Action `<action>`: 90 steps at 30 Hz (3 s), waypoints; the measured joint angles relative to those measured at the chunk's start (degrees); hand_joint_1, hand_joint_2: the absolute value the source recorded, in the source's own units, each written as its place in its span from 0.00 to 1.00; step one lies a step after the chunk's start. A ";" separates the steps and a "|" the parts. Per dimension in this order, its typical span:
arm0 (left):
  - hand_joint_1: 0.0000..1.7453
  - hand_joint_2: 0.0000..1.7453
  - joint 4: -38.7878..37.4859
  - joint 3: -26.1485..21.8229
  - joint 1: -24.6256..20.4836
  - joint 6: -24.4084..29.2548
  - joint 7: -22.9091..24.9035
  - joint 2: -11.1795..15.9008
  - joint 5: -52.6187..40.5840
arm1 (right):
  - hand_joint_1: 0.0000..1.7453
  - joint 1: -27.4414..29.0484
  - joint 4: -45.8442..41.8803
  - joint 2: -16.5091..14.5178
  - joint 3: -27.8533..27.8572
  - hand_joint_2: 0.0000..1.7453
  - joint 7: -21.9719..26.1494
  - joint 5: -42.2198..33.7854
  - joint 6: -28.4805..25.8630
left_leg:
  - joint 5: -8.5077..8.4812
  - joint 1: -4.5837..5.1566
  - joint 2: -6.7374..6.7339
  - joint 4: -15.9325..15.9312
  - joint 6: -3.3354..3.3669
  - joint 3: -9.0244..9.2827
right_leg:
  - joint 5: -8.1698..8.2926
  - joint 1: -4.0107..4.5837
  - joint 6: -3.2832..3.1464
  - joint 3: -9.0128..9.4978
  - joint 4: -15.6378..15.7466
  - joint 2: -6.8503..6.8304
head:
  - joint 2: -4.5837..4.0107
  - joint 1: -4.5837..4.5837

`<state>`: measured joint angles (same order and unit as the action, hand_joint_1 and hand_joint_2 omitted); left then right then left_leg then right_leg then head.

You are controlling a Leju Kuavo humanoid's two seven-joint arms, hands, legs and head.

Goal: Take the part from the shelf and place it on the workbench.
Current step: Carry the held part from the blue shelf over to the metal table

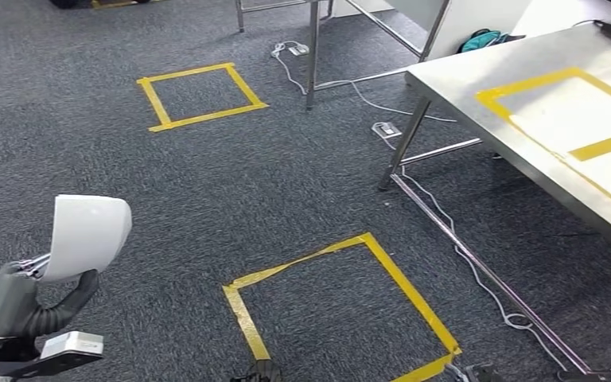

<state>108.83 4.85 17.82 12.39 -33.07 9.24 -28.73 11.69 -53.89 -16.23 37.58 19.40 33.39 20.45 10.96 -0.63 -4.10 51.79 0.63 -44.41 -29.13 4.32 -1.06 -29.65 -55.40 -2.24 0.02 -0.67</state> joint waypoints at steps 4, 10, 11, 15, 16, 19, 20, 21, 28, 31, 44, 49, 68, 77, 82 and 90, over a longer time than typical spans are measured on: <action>0.87 1.00 0.14 -1.19 0.70 -0.87 -0.05 0.04 0.47 | 0.00 -1.69 1.34 0.15 -0.01 1.00 0.60 1.02 -0.84 | -1.68 -0.80 -1.68 -1.89 -1.46 0.92 | 2.22 0.30 -0.61 1.33 4.13 -0.71 | 0.00 -0.55; 0.87 1.00 0.34 -3.92 1.24 -2.61 0.13 0.26 2.41 | 0.00 -2.61 3.56 0.19 -1.05 1.00 0.84 2.17 -1.66 | 9.69 -0.78 4.32 14.18 -3.85 -2.84 | 6.75 -2.69 -0.34 1.10 6.05 2.28 | 0.00 0.17; 0.87 1.00 0.34 -4.19 1.22 -2.77 0.13 0.26 2.58 | 0.00 -2.64 3.85 0.19 -1.22 1.00 0.86 2.14 -1.73 | 10.65 -0.98 4.34 15.46 -4.28 -2.30 | 6.93 -3.08 -0.04 0.63 5.78 2.85 | 0.00 0.26; 0.87 1.00 0.34 -4.83 1.16 -2.97 0.13 0.17 2.78 | 0.00 -2.60 4.54 0.47 -1.44 1.00 0.86 2.06 -1.84 | 9.48 -2.72 5.94 4.88 -6.74 7.30 | 5.89 -4.74 1.99 -1.59 2.93 5.28 | 0.00 0.57; 0.87 1.00 0.30 -4.91 1.17 -3.07 0.14 0.10 2.76 | 0.00 -2.60 4.62 0.70 -1.48 1.00 0.83 2.03 -1.89 | 9.68 -3.08 6.43 3.36 -6.88 8.36 | 5.42 -4.85 2.59 -2.44 2.19 5.88 | 0.00 0.76; 0.87 1.00 0.13 -5.30 1.35 -3.38 0.18 -0.10 2.71 | 0.00 -2.50 5.48 1.09 -1.63 1.00 0.74 1.97 -2.25 | 10.50 -3.70 5.61 4.97 -5.45 6.49 | 4.48 -4.60 3.71 -4.34 1.50 7.48 | 0.00 0.59; 0.87 1.00 0.11 -5.48 1.50 -3.53 0.19 -0.17 2.73 | 0.00 -2.47 5.96 1.08 -1.73 1.00 0.78 1.92 -2.47 | 10.74 -3.82 5.32 5.53 -4.76 5.82 | 3.90 -4.42 3.96 -5.08 0.69 7.18 | 0.00 0.30; 0.87 1.00 0.11 -5.64 1.70 -3.65 0.19 -0.28 2.77 | 0.00 -2.48 6.43 1.07 -1.84 1.00 0.87 1.85 -2.71 | 10.95 -3.83 4.97 5.90 -4.18 5.36 | 2.92 -4.25 4.04 -6.26 -1.38 6.28 | 0.00 -0.01; 0.87 1.00 0.16 -6.32 1.98 -4.17 0.26 -0.93 2.85 | 0.00 -3.38 7.96 1.03 -2.40 1.00 1.23 1.38 -3.07 | 11.84 -0.16 2.43 5.77 -3.23 6.81 | -1.51 -0.19 -2.10 -13.42 -15.13 2.80 | 0.00 -1.01; 0.87 1.00 0.21 -6.15 1.24 -4.66 0.57 -1.26 2.66 | 0.00 -2.90 7.49 1.24 -2.42 1.00 1.37 0.76 -2.68 | 12.12 0.54 2.06 5.16 -2.09 8.30 | 4.20 2.71 -5.31 -5.50 -2.50 2.82 | 0.00 -0.64; 0.87 1.00 0.34 -4.66 -0.44 -4.57 1.48 -1.63 1.77 | 0.00 0.02 5.16 1.28 -1.84 1.00 0.92 0.45 -0.16 | 14.99 -0.88 4.32 14.02 -5.96 4.30 | 6.36 -1.39 -2.73 -3.89 0.86 4.48 | 0.00 -0.20; 0.87 1.00 0.35 -3.99 -1.55 -4.50 2.27 -1.63 0.70 | 0.00 0.41 4.09 1.31 -1.45 1.00 0.86 0.71 0.70 | 14.54 -1.66 4.80 4.43 -4.38 11.41 | 4.10 -1.61 -0.73 -4.57 -1.30 5.28 | 0.00 -0.40; 0.87 1.00 0.31 -0.04 -3.79 -3.55 3.97 0.46 -3.28 | 0.00 -0.36 2.95 1.00 0.55 1.00 1.31 2.94 2.47 | 16.91 -2.67 3.81 12.03 -4.38 15.77 | 6.26 -2.33 -0.64 -3.71 0.14 2.36 | -0.03 -0.35; 0.87 1.00 0.22 0.65 -3.75 -3.37 4.19 0.98 -3.79 | 0.00 -0.60 3.13 0.79 1.28 1.00 1.44 3.42 2.56 | 13.99 -1.37 3.64 8.91 -4.30 3.56 | -3.12 -2.06 -0.51 7.12 0.60 4.34 | -0.03 0.84; 0.87 1.00 0.19 1.24 -3.99 -3.45 3.92 1.15 -4.81 | 0.00 -1.07 3.26 0.92 1.66 1.00 2.29 4.01 2.17 | 8.78 -1.63 3.46 6.51 -2.76 4.37 | -7.15 -1.91 0.05 9.11 -0.43 3.67 | -0.01 -0.10; 0.87 1.00 0.17 2.87 -4.29 -3.52 3.21 2.02 -6.76 | 0.00 -2.38 5.76 0.93 1.55 1.00 3.37 4.49 0.97 | 12.85 -1.72 1.82 6.36 -2.13 8.80 | -3.46 -3.87 2.01 -4.82 -11.89 1.55 | 0.00 -0.58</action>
<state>109.00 7.72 13.53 8.87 -29.86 11.26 -35.49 9.31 -48.13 -15.30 39.12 22.77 37.88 21.42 23.80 -2.35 -2.28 58.15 -1.50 -35.61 -32.59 0.45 0.95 -34.48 -67.29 -0.69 0.02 -1.25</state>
